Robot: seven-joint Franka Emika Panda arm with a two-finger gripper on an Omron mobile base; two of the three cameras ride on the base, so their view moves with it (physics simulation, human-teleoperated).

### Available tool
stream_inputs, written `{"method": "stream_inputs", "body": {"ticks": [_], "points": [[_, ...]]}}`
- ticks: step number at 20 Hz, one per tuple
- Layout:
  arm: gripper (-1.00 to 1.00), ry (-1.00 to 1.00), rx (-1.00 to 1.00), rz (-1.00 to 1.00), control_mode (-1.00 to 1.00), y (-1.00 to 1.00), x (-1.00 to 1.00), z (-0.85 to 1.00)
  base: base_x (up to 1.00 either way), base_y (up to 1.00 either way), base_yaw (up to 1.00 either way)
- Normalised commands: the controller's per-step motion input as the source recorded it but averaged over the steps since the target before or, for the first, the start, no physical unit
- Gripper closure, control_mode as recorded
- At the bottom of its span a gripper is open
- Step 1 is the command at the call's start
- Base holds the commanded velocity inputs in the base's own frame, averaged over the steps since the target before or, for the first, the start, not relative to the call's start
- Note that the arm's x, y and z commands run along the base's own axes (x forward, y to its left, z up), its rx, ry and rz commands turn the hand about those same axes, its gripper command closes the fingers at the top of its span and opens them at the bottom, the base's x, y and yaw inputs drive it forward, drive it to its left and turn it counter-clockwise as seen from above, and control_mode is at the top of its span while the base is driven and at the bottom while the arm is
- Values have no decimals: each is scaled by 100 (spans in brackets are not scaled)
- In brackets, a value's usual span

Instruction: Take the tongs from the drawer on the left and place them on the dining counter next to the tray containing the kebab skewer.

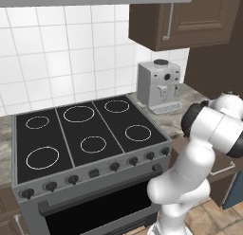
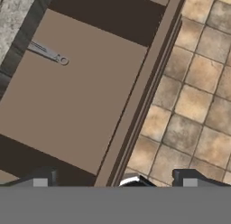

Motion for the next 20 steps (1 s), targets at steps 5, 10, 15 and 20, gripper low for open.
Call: {"method": "stream_inputs", "body": {"ticks": [5,10,15,20], "points": [[-100,0,0,7,-100,-50,15,-23,0,0,0],[-100,0,0,0,-100,0,0,0,0,0,0],[-100,0,0,0,-100,0,0,0,0,0,0],[-100,0,0,0,-100,-4,0,-12,0,0,0]]}}
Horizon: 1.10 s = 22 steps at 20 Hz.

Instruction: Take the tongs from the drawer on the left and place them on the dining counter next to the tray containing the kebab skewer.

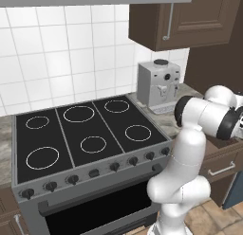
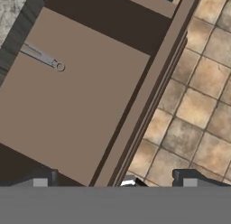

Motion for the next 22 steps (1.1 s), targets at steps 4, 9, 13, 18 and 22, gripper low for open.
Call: {"method": "stream_inputs", "body": {"ticks": [4,9,13,18,22], "points": [[-100,2,0,0,-100,-3,0,-46,0,0,0],[-100,12,0,0,-100,0,0,-69,0,0,0],[-100,18,0,0,-100,-15,0,-68,0,0,0],[-100,8,0,0,-100,-8,0,-31,0,0,0],[-100,0,0,0,-100,0,0,-3,0,0,0]]}}
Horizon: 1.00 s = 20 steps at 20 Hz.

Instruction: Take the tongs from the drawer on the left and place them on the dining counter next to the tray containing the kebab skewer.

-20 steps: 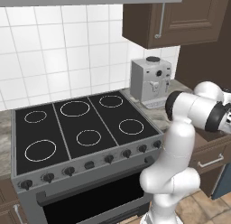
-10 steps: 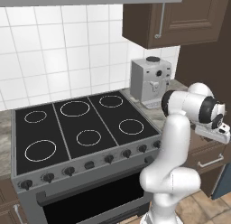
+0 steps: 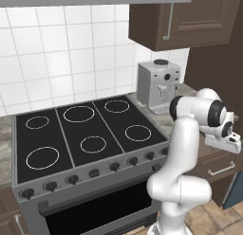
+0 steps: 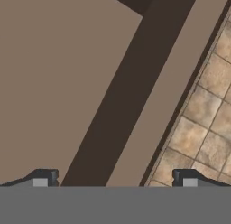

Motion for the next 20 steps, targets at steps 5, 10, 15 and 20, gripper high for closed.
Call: {"method": "stream_inputs", "body": {"ticks": [5,10,15,20], "points": [[-100,17,0,-4,-100,-36,-60,-34,0,0,0],[-100,26,0,-10,-100,-81,-100,-56,0,0,0],[-100,22,1,-15,-100,-93,-100,-53,0,0,0],[-100,0,6,-25,-100,-82,-100,-27,0,0,0]]}}
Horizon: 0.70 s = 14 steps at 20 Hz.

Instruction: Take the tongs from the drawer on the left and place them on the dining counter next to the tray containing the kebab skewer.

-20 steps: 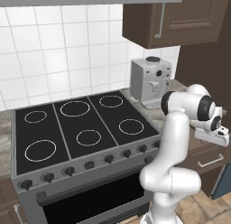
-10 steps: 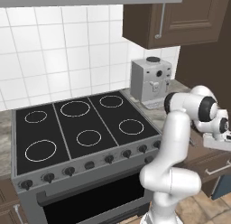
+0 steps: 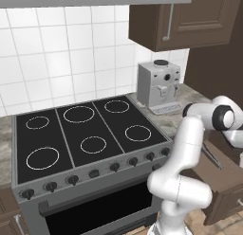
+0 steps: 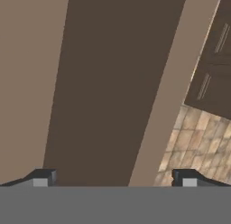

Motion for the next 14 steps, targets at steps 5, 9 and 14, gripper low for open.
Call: {"method": "stream_inputs", "body": {"ticks": [5,9,14], "points": [[-100,-27,9,-5,-100,-11,-59,75,0,0,0],[-100,-42,2,12,-100,0,-19,100,0,0,0],[-100,-37,-4,33,-100,45,0,88,0,0,0]]}}
